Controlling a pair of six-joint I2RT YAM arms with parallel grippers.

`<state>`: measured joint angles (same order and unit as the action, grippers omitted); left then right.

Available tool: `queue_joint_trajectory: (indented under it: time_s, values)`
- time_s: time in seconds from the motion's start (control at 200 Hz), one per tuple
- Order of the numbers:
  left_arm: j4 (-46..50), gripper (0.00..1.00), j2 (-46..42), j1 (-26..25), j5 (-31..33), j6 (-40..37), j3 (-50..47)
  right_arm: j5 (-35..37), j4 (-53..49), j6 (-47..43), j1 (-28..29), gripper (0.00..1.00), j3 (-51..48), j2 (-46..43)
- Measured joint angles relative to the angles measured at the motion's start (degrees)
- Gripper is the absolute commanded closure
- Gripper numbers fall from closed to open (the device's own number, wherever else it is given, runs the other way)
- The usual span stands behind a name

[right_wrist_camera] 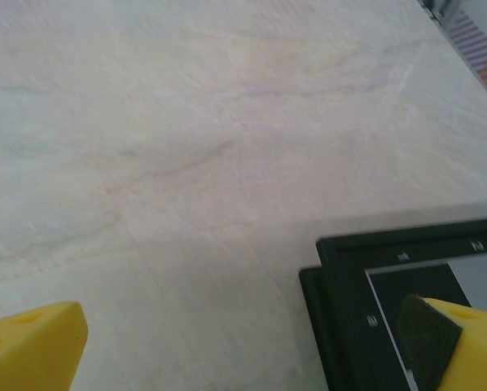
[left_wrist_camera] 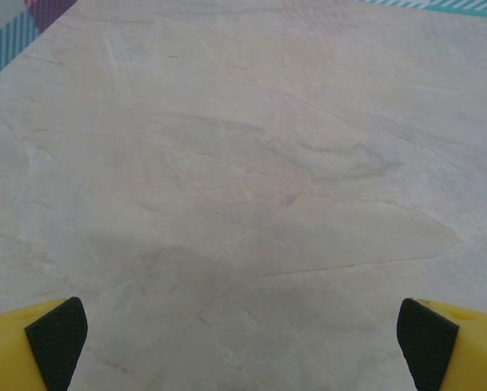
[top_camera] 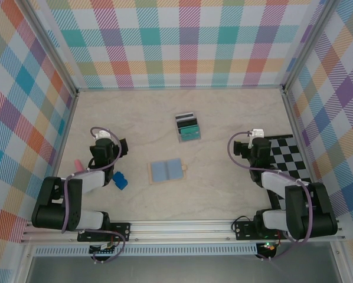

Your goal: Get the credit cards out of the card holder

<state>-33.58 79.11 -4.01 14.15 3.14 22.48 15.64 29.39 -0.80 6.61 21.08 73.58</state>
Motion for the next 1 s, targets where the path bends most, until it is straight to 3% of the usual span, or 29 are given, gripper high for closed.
queue_joint_trajectory:
  time_s: [0.2, 0.49, 1.0]
  values:
    - [-7.7, 0.0, 3.9, 4.2, -8.1, 0.1, -0.6, -6.6, 7.6, -0.6, -2.3, 0.0, 0.0, 2.3]
    - [-13.6, 0.0, 6.6, 4.3, -13.3, 0.0, -1.7, -12.7, 13.5, -0.6, -3.3, 0.0, 0.0, 11.4]
    - [-14.4, 0.0, 10.0, 0.3, -4.8, -1.7, -0.8, -14.3, 15.7, 0.4, -5.7, 0.0, 1.7, 13.6]
